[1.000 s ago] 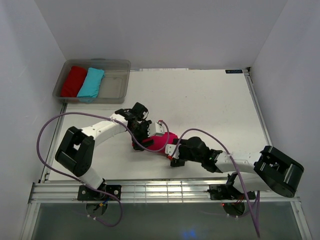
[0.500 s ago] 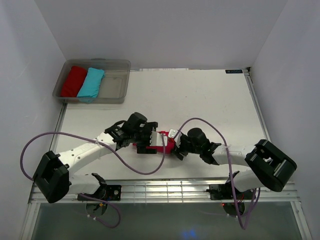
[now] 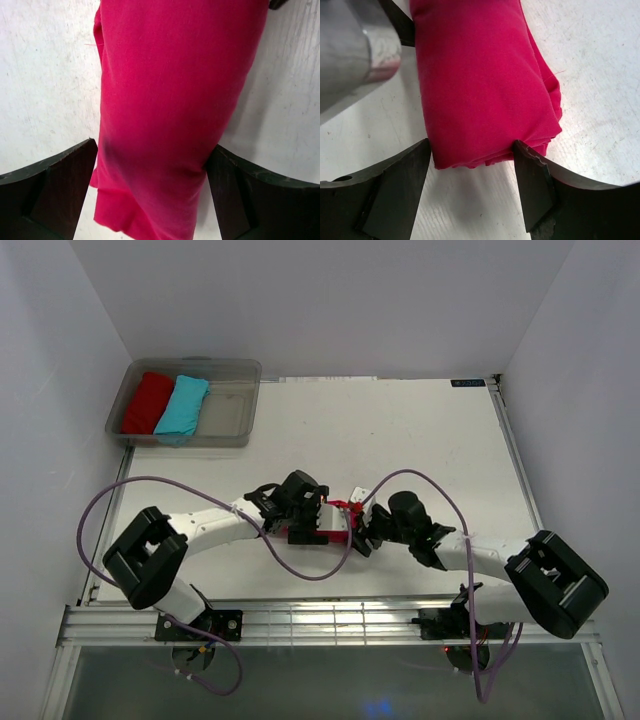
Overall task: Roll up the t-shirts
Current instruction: Pick up the T-shirt from the center of the board.
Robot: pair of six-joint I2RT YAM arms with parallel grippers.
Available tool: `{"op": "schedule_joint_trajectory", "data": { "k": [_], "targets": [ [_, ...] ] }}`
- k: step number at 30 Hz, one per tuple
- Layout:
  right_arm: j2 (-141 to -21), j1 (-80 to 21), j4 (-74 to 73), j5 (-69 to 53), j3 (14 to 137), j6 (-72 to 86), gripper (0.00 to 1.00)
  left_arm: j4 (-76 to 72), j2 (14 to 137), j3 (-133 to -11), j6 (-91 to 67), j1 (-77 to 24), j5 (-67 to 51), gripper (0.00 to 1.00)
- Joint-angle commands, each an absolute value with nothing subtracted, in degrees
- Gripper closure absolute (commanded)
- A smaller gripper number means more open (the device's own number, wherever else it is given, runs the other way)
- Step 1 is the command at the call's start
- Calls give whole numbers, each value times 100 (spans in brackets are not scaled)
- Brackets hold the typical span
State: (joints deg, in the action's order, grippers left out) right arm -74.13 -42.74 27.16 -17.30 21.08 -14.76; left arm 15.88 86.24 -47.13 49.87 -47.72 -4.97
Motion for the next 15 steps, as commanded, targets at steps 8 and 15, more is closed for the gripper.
{"op": "schedule_joint_trajectory", "data": {
  "k": [8,15],
  "targets": [
    [-6672,-4202,3032,-2109,2039,-1240,25,2285,9026,-5246,4632,-4790,-913,2],
    [-5758,-3973,1663,-2171,2329,-1326,23,2601,9351,-5677,4166,-4632,-1169,2]
  ]
}}
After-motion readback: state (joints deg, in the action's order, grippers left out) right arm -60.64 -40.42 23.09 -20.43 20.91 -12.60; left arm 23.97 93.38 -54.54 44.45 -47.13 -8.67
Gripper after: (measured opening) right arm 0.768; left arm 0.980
